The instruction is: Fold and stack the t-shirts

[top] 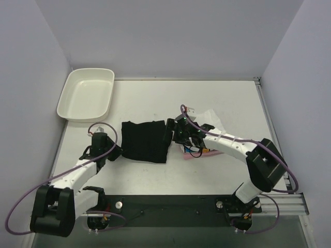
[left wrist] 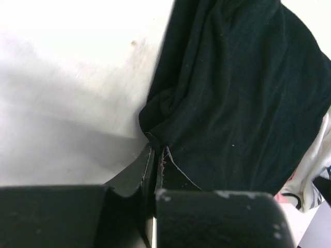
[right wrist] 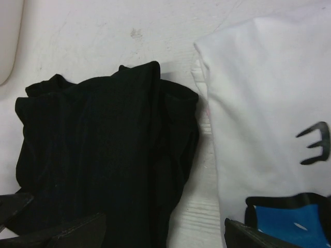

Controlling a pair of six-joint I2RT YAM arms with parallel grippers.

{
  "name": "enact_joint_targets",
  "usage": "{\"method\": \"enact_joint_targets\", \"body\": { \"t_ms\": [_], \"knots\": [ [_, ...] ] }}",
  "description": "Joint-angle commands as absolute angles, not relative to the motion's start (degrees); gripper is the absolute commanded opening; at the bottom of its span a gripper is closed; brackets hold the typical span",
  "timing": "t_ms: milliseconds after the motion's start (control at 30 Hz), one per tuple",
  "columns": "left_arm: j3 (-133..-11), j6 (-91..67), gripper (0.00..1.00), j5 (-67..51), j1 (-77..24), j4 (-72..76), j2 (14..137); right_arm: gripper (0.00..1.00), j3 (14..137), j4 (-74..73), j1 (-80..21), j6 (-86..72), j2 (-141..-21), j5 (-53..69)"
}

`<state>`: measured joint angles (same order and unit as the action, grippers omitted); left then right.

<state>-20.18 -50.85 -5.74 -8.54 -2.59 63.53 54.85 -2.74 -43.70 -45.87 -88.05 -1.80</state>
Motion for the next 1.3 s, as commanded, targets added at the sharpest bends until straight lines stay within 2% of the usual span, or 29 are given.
{"method": "enact_joint_targets", "body": {
  "t_ms": [0, 267, 867, 967, 1033, 1133, 1167, 1233, 1267],
  "knots": [
    [-19.86, -50.98, 0.0, -3.78, -8.61, -13.61, 55.21, 1.0, 59.67, 1.58, -44.21, -44.3, -93.14, 1.84],
    [-19.25, -50.63, 0.0, -4.66, -8.53, -21.18, 46.85, 1.0, 65.74, 2.46, -44.38, -43.33, -102.11, 3.6],
    [-17.84, -49.75, 0.0, -6.06, -8.61, -20.56, 46.06, 1.0, 69.6, 0.18, -44.65, -40.52, -110.12, -2.72],
    [-17.93, -49.66, 0.0, -6.15, -8.61, -20.65, 46.05, 0.98, 70.66, 0.18, -44.65, -40.87, -111.96, -2.64],
    [-17.93, -49.57, 0.0, -6.24, -8.61, -21.0, 45.88, 0.91, 71.36, 0.18, -44.65, -41.22, -113.02, -2.29],
    [-17.75, -49.57, 0.0, -6.42, -8.61, -21.36, 45.27, 0.76, 72.16, 0.18, -44.74, -41.57, -115.04, -1.41],
    [-17.67, -49.57, 0.0, -6.42, -8.61, -21.62, 45.0, 0.63, 72.33, 0.18, -44.74, -41.83, -115.4, -1.15],
    [-17.49, -49.57, 0.0, -6.5, -8.61, -21.88, 44.56, 0.48, 72.77, 0.17, -44.82, -42.27, -116.1, -0.88],
    [-17.4, -49.57, 0.0, -6.5, -8.61, -22.06, 44.56, 0.34, 73.03, 0.18, -44.82, -42.36, -116.28, -0.88]
  ]
}}
